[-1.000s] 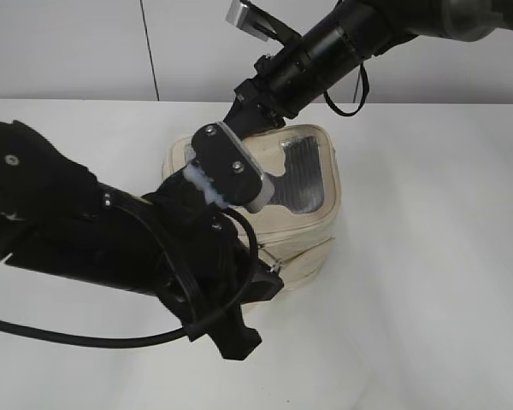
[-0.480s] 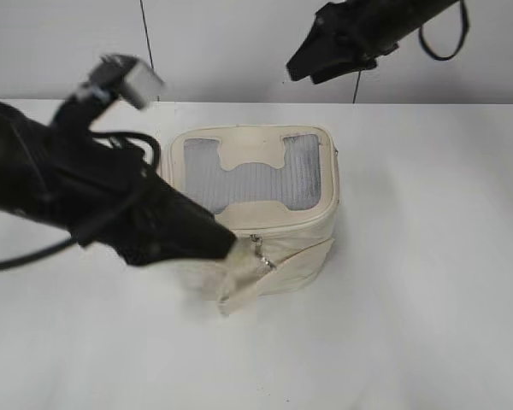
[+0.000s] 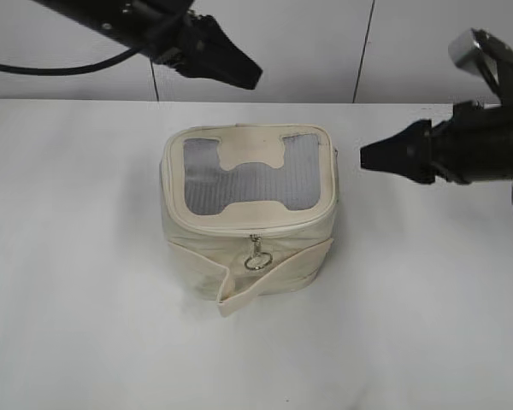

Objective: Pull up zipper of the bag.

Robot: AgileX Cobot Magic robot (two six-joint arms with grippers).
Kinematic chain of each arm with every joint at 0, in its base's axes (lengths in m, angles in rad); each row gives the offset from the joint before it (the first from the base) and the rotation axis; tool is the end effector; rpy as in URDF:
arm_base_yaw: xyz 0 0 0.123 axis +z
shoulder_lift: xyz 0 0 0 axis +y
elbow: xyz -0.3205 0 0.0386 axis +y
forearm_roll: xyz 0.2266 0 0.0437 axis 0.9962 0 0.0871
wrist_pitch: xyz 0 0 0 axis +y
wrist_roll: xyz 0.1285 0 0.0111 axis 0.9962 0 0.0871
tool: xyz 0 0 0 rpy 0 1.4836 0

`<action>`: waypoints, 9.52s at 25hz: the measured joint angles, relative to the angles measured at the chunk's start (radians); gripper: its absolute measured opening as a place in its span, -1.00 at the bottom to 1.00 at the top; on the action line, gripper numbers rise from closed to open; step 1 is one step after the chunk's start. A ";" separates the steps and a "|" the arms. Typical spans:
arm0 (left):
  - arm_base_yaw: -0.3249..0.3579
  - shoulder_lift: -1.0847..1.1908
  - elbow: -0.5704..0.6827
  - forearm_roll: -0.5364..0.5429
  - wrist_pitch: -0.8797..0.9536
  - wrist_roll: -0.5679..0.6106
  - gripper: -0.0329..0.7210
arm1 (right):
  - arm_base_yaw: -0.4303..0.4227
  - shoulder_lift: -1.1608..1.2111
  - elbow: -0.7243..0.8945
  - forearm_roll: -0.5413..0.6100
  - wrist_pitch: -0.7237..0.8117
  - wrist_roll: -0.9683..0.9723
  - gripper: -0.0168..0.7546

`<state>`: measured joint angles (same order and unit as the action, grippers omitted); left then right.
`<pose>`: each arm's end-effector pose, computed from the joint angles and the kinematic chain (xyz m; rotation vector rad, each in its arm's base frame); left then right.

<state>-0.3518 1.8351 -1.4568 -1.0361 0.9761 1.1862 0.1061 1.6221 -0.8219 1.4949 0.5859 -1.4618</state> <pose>0.3449 -0.2246 0.3063 1.1797 2.0285 -0.9438 0.3125 0.1049 0.2346 -0.3914 2.2562 0.7415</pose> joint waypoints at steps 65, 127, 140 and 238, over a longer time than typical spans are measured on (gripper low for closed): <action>-0.140 0.446 -0.537 0.353 0.121 -0.371 -0.79 | 0.101 0.022 0.181 0.028 -0.002 -0.071 -0.92; -0.131 0.402 -0.535 0.430 -0.060 -0.708 -0.02 | 0.322 -0.027 -0.141 -0.770 0.114 0.825 0.40; -0.126 -0.037 -0.208 0.446 -0.085 -0.708 -0.11 | 0.152 -0.493 0.088 -0.952 0.248 1.030 0.41; 0.245 -1.842 0.919 1.036 0.078 -1.178 -0.27 | -0.038 -1.629 0.326 -1.415 0.465 1.430 0.14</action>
<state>-0.1065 -0.0068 -0.5380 0.0000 1.0542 0.0077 0.0677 -0.0065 -0.4957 0.0795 1.0507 -0.0314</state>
